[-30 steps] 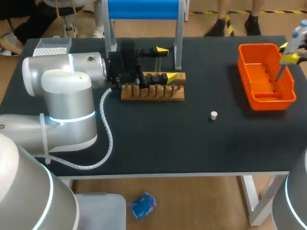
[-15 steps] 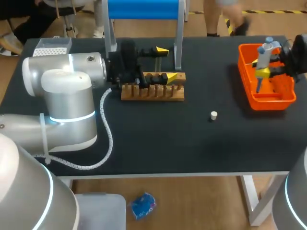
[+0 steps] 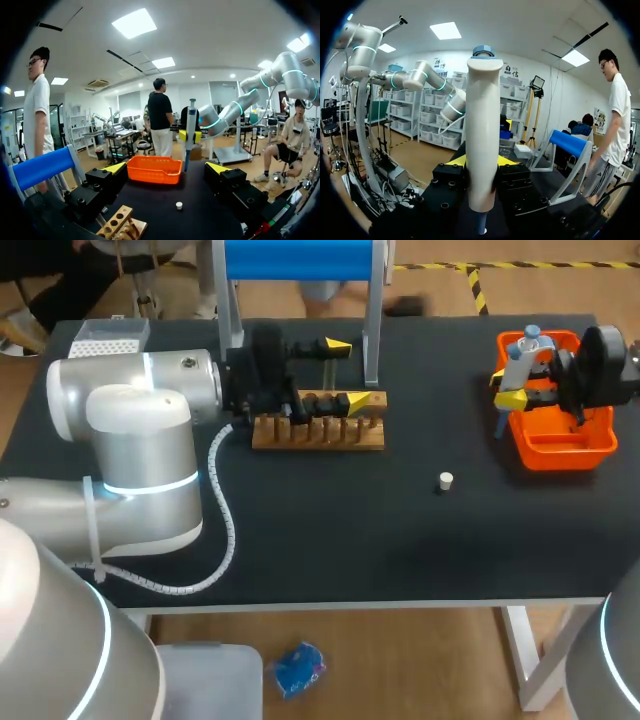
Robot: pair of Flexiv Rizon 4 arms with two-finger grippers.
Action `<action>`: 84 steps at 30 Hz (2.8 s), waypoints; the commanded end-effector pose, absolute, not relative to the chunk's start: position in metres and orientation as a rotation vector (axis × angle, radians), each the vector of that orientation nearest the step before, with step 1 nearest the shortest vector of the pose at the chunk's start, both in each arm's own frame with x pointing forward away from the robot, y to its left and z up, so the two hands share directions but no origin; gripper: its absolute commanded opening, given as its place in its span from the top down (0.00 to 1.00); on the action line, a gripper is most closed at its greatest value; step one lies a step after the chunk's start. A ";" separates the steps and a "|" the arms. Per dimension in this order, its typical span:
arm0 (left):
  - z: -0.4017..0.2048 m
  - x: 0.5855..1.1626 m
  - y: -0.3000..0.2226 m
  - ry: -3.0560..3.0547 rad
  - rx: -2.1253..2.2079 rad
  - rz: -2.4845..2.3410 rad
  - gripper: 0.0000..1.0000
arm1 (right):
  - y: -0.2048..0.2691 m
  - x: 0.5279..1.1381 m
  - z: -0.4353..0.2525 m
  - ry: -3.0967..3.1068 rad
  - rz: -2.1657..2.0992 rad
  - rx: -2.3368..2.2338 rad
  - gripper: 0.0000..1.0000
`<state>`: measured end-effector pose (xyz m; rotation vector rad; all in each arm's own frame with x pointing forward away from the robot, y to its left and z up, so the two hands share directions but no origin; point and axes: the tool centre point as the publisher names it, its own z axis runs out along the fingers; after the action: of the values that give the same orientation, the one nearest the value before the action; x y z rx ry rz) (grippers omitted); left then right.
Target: Invert the test tube, pick up the pipette, mount the tip to pipette, aspirate from beaker and dispense into the tube, eject the tip, return the pipette, and cap with the stopper.
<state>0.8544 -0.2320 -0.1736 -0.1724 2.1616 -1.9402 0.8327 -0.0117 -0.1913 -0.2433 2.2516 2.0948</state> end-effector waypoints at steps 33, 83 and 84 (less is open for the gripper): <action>-0.174 0.854 -0.233 2.157 -0.175 -1.939 0.00 | 0.096 0.826 -0.202 2.191 2.252 -0.327 1.00; -0.159 0.849 -0.230 2.114 -0.240 -2.079 0.00 | 0.177 0.847 -0.217 2.288 2.383 -0.324 1.00; -0.159 0.849 -0.230 2.114 -0.240 -2.079 0.00 | 0.179 0.847 -0.216 2.291 2.379 -0.323 1.00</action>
<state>0.8494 -0.2302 -0.1584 -0.2393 2.1205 -2.0775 0.8412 0.1731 -0.2154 -0.3043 2.2838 2.3737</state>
